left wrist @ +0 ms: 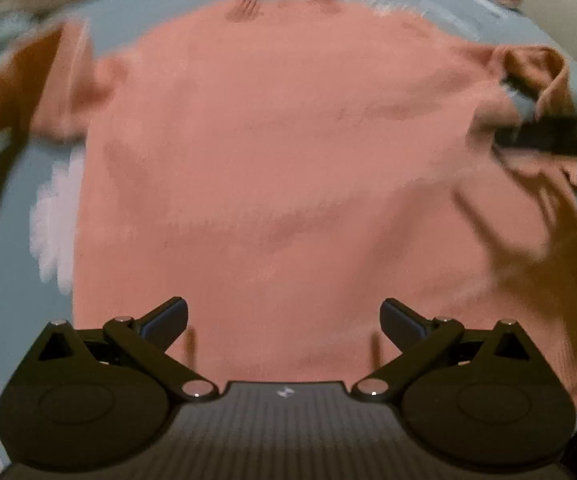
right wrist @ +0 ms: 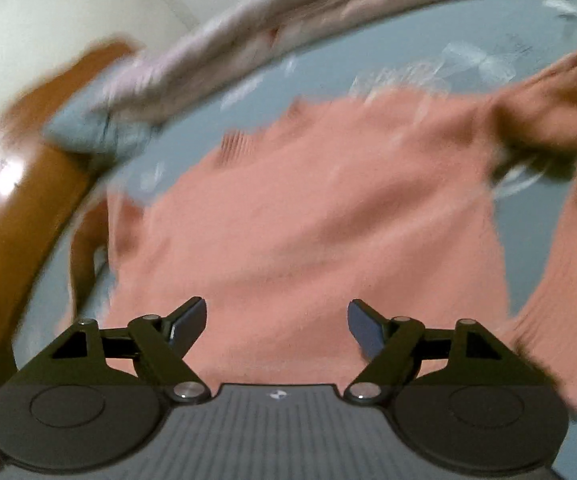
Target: Fold clothes
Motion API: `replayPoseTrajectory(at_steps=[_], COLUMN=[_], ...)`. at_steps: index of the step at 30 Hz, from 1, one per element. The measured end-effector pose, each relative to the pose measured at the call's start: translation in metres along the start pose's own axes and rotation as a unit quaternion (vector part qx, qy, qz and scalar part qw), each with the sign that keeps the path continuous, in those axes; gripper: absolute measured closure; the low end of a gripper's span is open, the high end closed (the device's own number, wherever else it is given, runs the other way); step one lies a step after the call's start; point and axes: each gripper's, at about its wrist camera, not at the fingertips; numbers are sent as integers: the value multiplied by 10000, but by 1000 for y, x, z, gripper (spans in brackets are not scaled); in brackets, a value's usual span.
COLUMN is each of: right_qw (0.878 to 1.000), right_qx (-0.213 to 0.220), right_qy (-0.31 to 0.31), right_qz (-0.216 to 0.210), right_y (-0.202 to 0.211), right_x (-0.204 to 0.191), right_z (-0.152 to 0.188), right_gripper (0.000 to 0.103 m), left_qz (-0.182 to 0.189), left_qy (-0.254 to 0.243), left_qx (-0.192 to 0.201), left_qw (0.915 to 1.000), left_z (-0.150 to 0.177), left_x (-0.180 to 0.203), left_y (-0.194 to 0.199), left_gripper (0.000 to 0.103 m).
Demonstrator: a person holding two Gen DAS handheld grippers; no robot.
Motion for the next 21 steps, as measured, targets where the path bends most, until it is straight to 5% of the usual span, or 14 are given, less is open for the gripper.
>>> replayPoseTrajectory(at_steps=[6,10,15,21], right_qw=[9958,9967,9984,9995], right_qx=[-459,-306,-164,-121], right_qy=[548,638,531,261], right_qz=[578,403,95,-119], right_y=[6,19,27,22], right_x=[6,10,16,24], right_z=[16,27,35,26], right_gripper=[25,17,16,14], left_qz=[157,147,358,233], left_qy=[-794,-1323,-1223,-1560], left_qx=[423,757,666,351], left_qw=[9958,9882,9896,9869], left_z=[-64,-124,-200,-229], left_x=[37,66,91,113], left_y=[-15,-33,-76,-139], left_gripper=[2,2,2,1])
Point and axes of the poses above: each gripper's, at about its wrist camera, not at the fingertips, and y roughly against the way its jaws point, x to its right, z to its underside
